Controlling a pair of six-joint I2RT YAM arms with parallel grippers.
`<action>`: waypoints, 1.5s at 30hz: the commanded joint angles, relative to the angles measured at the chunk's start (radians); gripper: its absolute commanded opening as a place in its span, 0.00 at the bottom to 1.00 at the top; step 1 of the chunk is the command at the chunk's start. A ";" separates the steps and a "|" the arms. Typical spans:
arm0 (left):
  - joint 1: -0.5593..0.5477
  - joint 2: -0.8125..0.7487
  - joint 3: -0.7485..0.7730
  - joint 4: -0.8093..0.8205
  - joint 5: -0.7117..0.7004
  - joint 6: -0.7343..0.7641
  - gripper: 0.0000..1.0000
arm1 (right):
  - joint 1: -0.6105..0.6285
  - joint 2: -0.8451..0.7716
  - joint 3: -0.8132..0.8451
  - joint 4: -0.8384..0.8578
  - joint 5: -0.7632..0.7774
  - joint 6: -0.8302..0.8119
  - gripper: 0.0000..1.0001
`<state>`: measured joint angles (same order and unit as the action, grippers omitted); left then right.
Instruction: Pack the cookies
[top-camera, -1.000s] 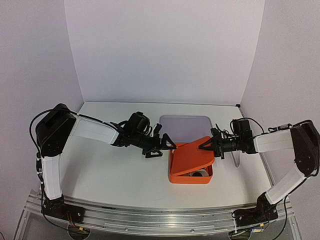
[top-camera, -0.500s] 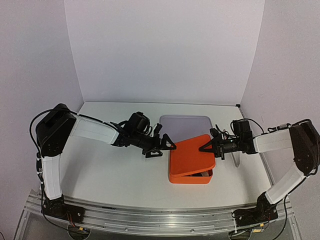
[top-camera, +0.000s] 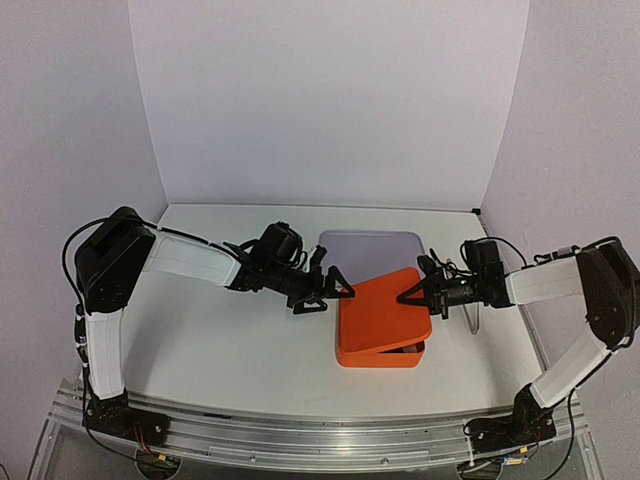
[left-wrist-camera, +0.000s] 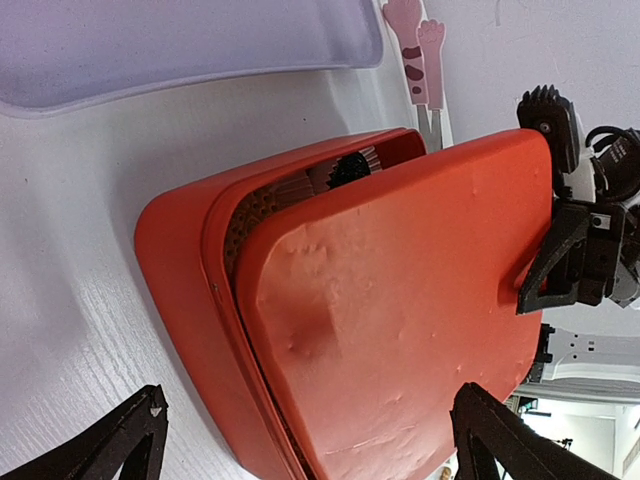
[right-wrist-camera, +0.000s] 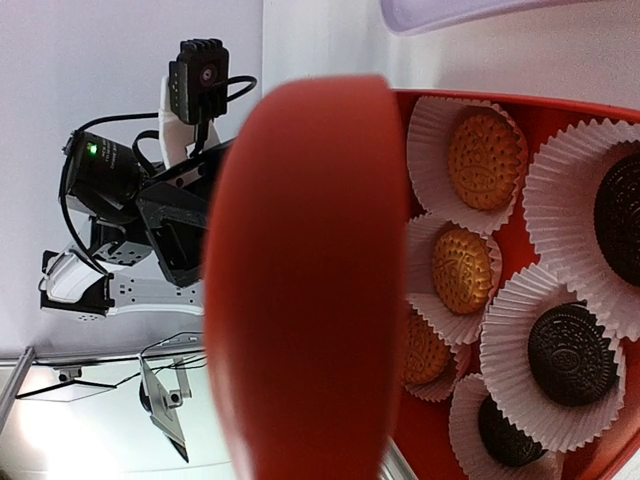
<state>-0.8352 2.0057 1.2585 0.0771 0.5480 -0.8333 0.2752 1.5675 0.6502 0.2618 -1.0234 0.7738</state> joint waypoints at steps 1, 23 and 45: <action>-0.005 0.011 0.047 -0.002 0.008 0.022 0.98 | -0.001 -0.050 0.058 0.026 -0.021 -0.004 0.06; -0.005 0.036 0.057 0.011 0.018 0.014 0.96 | 0.024 0.092 0.086 0.156 -0.025 0.103 0.06; -0.005 0.076 0.081 -0.015 0.035 0.010 0.78 | -0.001 0.052 -0.013 0.151 0.023 0.095 0.18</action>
<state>-0.8371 2.0668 1.2961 0.0682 0.5652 -0.8349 0.2805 1.6568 0.6496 0.3835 -1.0014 0.8689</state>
